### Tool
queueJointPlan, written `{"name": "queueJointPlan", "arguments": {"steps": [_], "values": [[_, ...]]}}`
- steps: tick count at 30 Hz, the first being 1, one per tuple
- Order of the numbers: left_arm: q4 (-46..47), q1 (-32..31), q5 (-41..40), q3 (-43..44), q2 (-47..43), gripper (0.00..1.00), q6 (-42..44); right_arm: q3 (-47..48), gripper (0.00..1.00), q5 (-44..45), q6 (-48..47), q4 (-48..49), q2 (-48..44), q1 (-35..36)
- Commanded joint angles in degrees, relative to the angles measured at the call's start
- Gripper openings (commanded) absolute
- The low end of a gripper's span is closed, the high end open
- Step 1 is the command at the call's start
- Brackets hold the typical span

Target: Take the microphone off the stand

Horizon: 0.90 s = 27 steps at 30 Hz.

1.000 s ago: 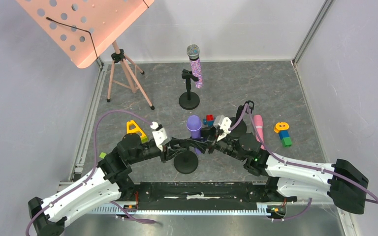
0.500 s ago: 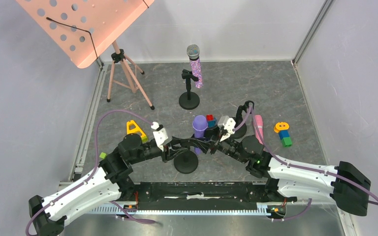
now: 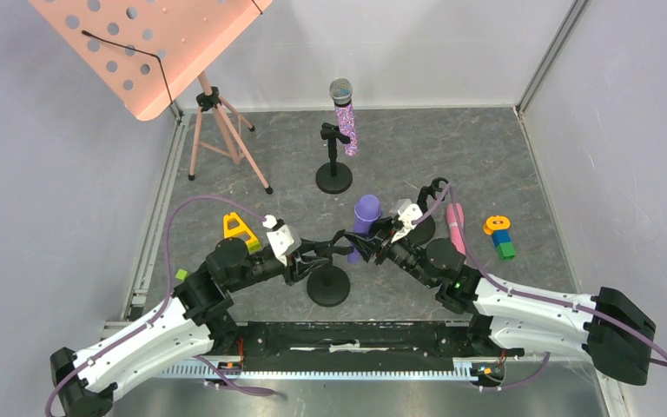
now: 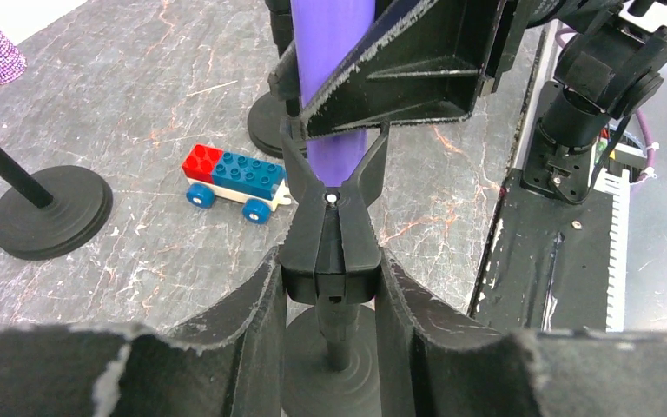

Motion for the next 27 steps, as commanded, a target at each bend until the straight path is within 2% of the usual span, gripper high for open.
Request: {"name": "queueJointPlan", "arguments": {"steps": [1, 5, 8, 9, 10, 13, 15, 17, 18, 19, 21, 27], "values": [[1.8, 0.3, -2.8, -0.4, -0.2, 0.02, -0.1, -0.1, 0.40, 2.0, -0.3, -1.0, 0.0, 0.1], [1.7, 0.3, -2.7, -0.6, 0.1, 0.03, -0.3, 0.6, 0.40, 0.9, -0.2, -1.7, 0.9, 0.1], [1.7, 0.3, -2.2, -0.7, 0.3, 0.11, -0.4, 1.1, 0.40, -0.7, -0.2, -1.8, 1.5, 0.1], [1.7, 0.3, -2.1, -0.6, 0.4, 0.19, -0.4, 1.3, 0.40, -1.1, -0.3, -1.9, 1.8, 0.1], [1.7, 0.3, -2.0, -0.6, 0.5, 0.31, -0.4, 1.5, 0.40, -1.2, -0.3, -2.0, 1.9, 0.1], [1.8, 0.3, -0.9, -0.4, 1.0, 0.37, -0.4, 1.7, 0.40, -1.7, -0.1, -2.2, 2.5, 0.1], [1.8, 0.3, -0.7, -0.2, 1.5, 0.56, -2.2, 1.8, 0.40, -1.6, -0.1, -2.3, 2.5, 0.1], [1.8, 0.3, 0.2, -0.1, 1.9, 0.50, -2.3, 1.8, 0.40, -1.2, 0.0, -2.7, 2.1, 0.1], [1.8, 0.3, 0.1, -0.1, 2.1, 0.51, -2.6, 1.9, 0.40, -1.2, -0.1, -3.0, 1.9, 0.1], [2.0, 0.3, -0.1, -0.1, 2.2, 0.57, -2.8, 1.8, 0.40, -1.2, -0.1, -3.1, 1.6, 0.1], [2.3, 0.3, -0.3, -0.1, 2.5, 0.75, -3.0, 2.0, 0.41, -1.1, -0.2, -4.1, 1.4, 0.1], [1.7, 0.3, -2.6, 0.8, 0.3, 0.99, -4.1, 5.4, 0.42, 1.4, -2.3, -14.9, 0.0, 0.1]]}}
